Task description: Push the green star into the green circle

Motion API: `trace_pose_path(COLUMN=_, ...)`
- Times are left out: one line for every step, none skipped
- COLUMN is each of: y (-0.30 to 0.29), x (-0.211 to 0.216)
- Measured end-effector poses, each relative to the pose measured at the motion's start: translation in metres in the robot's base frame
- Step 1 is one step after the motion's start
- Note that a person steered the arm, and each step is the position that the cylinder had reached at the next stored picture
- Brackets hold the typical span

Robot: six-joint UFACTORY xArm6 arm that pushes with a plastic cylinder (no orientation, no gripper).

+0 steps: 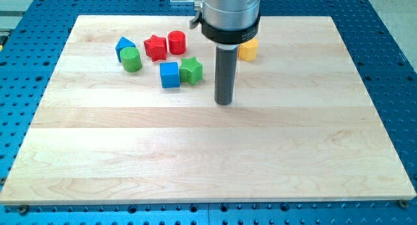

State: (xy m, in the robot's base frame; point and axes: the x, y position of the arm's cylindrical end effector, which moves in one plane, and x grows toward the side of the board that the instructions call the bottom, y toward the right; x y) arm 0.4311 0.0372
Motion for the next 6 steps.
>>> trace_pose_path(y=0.013, x=-0.029)
trace_pose_path(y=-0.001, x=-0.068)
trace_pose_path(y=-0.029, x=-0.063)
trace_pose_path(y=-0.026, x=-0.052)
trace_pose_path(y=-0.092, x=-0.044)
trace_pose_path(y=-0.113, x=-0.053)
